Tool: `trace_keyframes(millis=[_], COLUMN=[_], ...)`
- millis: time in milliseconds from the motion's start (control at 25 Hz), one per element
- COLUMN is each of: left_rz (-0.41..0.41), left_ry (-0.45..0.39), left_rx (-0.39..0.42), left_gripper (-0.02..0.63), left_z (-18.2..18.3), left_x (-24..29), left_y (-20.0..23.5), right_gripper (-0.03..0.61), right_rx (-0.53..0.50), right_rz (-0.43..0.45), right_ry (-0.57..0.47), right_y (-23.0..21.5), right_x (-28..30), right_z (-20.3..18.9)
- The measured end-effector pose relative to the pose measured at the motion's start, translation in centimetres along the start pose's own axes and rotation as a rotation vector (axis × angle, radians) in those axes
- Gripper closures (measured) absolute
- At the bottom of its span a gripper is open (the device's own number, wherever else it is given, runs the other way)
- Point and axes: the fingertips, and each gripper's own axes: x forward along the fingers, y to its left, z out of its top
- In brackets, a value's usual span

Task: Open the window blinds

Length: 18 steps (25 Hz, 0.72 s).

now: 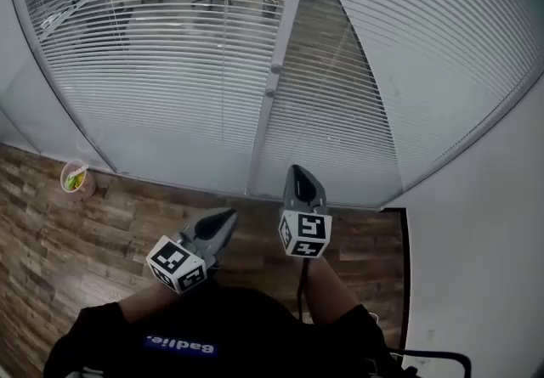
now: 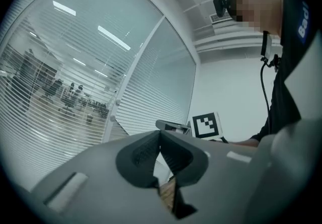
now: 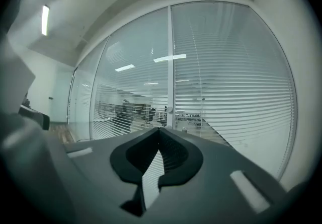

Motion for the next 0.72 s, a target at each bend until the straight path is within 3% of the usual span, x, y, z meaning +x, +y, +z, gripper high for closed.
trace_keyframes(millis=[320,720], left_rz=[0.028,-0.075], left_ry=[0.032,0.007], left_rx=[0.022,0.016], left_gripper=[0.614,0.614], left_z=[-1.6,-0.7], left_x=[-0.4,-2.0], left_y=[-2.9,-3.8], right_gripper=[0.577,0.577], right_rx=[0.064,0.101], right_rz=[0.101,0.174], right_ry=[0.017,0.019], right_y=[2.5,8.8], right_x=[-5.5,-10.9], right_z=[-2.3,-1.1])
